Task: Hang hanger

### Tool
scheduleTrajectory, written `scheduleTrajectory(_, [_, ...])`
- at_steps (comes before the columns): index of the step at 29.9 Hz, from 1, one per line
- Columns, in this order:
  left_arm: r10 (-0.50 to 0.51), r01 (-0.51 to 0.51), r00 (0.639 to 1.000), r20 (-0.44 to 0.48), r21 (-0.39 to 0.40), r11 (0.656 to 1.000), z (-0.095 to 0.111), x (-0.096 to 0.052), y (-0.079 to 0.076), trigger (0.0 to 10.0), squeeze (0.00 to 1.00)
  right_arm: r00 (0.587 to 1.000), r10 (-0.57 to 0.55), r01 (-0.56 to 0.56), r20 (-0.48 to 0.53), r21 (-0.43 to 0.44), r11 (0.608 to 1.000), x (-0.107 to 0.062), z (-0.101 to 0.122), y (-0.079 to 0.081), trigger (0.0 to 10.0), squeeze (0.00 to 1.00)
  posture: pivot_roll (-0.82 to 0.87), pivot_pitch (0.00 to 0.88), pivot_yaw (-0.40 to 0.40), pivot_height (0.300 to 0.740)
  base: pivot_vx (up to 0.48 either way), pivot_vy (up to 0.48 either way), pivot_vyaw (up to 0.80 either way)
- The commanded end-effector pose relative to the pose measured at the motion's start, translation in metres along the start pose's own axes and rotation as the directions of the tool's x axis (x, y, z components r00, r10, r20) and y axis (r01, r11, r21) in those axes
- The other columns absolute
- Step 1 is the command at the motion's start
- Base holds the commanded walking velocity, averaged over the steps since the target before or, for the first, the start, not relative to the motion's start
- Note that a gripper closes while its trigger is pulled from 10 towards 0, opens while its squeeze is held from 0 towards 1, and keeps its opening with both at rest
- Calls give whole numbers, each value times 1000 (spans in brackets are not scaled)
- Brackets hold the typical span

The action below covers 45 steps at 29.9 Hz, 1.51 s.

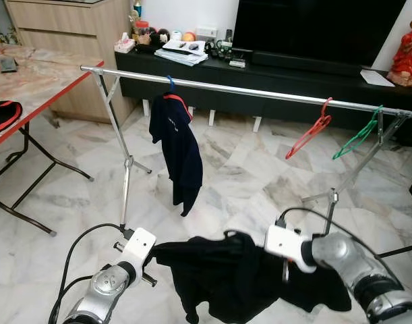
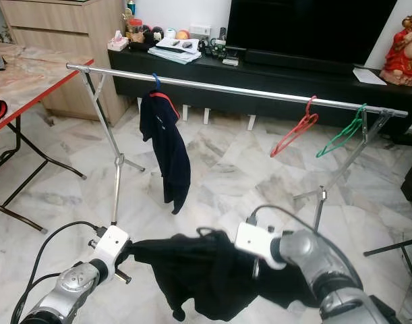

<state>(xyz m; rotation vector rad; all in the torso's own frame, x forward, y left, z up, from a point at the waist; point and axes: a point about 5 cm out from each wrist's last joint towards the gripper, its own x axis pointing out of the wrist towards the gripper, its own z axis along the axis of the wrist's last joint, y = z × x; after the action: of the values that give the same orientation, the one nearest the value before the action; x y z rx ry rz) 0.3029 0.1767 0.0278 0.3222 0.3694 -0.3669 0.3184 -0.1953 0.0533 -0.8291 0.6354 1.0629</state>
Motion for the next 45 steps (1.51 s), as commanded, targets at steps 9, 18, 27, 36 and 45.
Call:
scheduleTrajectory(9, [-46,55,993,111,-73,996,33,-4,20,0,0,983,-147,161,-107,132,978,12,-14,6,0,0,63,51,-51,740,0,0,0])
scheduleTrajectory(18, [-204,218,956,209,-45,975,60,-10,8,0,0,993,-120,109,6,374,921,38,-4,32,0,0,79,39,-49,740,0,0,0])
scheduleTrajectory(27, [-343,360,901,267,-16,933,78,-18,-7,0,0,986,-117,46,123,467,883,49,12,40,0,0,84,37,-50,740,0,0,0])
scheduleTrajectory(36, [-398,419,866,302,-5,908,87,-27,-16,0,0,856,-475,136,202,800,584,37,26,6,0,0,90,47,-55,740,0,0,0])
scheduleTrajectory(45, [-456,489,820,347,-9,872,98,-32,-25,10000,1000,881,-433,117,191,798,592,46,25,19,0,0,87,53,-55,740,0,0,0])
